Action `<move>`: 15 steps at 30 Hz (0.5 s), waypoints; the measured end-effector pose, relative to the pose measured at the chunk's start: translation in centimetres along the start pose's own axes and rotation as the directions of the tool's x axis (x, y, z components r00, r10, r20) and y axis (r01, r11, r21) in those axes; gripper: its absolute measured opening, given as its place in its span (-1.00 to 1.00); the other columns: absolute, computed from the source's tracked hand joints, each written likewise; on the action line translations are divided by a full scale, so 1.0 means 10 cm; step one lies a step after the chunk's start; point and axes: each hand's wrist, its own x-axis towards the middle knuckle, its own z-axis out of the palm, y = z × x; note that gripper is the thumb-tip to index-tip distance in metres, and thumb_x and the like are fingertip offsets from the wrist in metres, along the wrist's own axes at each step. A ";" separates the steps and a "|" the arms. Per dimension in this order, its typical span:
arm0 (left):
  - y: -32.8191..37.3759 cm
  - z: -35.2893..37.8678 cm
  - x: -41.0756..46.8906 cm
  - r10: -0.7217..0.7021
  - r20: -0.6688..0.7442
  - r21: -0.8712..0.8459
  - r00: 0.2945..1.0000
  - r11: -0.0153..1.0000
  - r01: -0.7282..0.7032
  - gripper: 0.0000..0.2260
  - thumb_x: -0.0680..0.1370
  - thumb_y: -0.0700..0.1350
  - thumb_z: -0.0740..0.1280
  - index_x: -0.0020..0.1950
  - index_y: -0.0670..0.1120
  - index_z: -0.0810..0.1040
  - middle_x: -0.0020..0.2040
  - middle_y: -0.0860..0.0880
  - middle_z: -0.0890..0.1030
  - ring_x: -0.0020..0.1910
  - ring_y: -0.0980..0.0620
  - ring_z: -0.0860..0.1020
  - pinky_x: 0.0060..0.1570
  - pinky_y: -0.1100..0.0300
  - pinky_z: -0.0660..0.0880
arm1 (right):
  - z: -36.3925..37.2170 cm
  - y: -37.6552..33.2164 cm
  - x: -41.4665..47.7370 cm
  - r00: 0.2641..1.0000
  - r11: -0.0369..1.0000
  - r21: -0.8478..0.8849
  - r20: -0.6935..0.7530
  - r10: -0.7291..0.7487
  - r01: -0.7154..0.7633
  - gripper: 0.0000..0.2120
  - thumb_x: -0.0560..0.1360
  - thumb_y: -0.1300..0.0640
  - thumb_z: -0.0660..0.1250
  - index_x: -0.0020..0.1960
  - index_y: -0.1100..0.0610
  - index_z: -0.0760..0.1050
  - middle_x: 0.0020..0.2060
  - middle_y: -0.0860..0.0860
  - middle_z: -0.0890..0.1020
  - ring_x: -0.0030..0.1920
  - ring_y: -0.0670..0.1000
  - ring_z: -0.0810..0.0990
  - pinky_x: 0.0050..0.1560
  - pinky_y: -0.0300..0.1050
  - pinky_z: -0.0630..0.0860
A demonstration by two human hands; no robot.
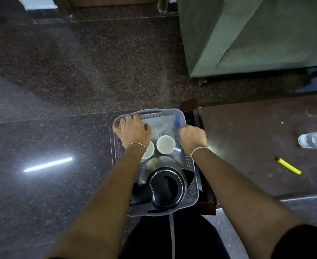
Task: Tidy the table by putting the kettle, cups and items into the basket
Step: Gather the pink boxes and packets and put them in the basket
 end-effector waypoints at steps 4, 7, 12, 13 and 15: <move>0.12 -0.08 -0.06 0.064 0.040 -0.005 0.997 0.998 -0.064 -0.67 0.49 0.06 0.24 0.20 -0.01 0.53 0.12 -0.11 0.62 0.18 -0.15 0.52 0.17 -0.09 0.32 | -0.06 0.12 -0.09 0.993 0.985 0.174 -0.109 0.032 -0.013 -0.84 0.55 0.17 0.24 0.05 0.14 0.57 -0.02 0.12 0.64 -0.03 0.22 0.65 -0.13 -0.03 0.53; 0.30 -0.16 -0.15 0.098 0.084 -0.128 0.992 0.988 -0.087 -0.69 0.50 0.03 0.24 0.22 0.02 0.54 0.14 -0.06 0.63 0.20 -0.11 0.52 0.16 -0.04 0.38 | -0.13 0.26 -0.23 0.976 0.931 0.362 -0.182 0.122 -0.049 -0.81 0.53 0.07 0.24 0.05 0.10 0.58 -0.01 0.10 0.64 -0.05 0.23 0.63 -0.11 0.01 0.55; 0.85 -0.32 -0.42 0.175 0.157 -0.252 0.972 0.959 -0.133 -0.67 0.51 0.00 0.25 0.25 -0.03 0.50 0.16 -0.09 0.62 0.23 -0.16 0.51 0.19 -0.05 0.47 | -0.18 0.64 -0.58 0.931 0.836 0.541 -0.253 0.264 -0.090 -0.83 0.53 0.04 0.29 0.05 0.01 0.60 0.00 0.02 0.66 -0.02 0.14 0.63 -0.08 -0.04 0.55; 0.98 -0.34 -0.51 0.194 0.156 -0.273 0.969 0.951 -0.146 -0.68 0.51 -0.01 0.25 0.24 -0.03 0.50 0.15 -0.10 0.62 0.21 -0.16 0.52 0.18 -0.05 0.47 | -0.17 0.75 -0.66 0.924 0.821 0.561 -0.254 0.287 -0.101 -0.84 0.52 0.04 0.30 0.06 0.00 0.60 0.01 0.01 0.66 -0.01 0.12 0.63 -0.08 -0.06 0.53; 1.27 -0.35 -0.72 0.216 0.158 -0.319 0.963 0.934 -0.157 -0.70 0.49 -0.02 0.26 0.21 -0.01 0.51 0.13 -0.11 0.62 0.19 -0.17 0.53 0.17 -0.06 0.48 | -0.15 1.01 -0.85 0.911 0.797 0.591 -0.252 0.326 -0.121 -0.84 0.52 0.03 0.30 0.05 0.00 0.59 0.01 0.01 0.66 0.01 0.11 0.63 -0.09 -0.06 0.53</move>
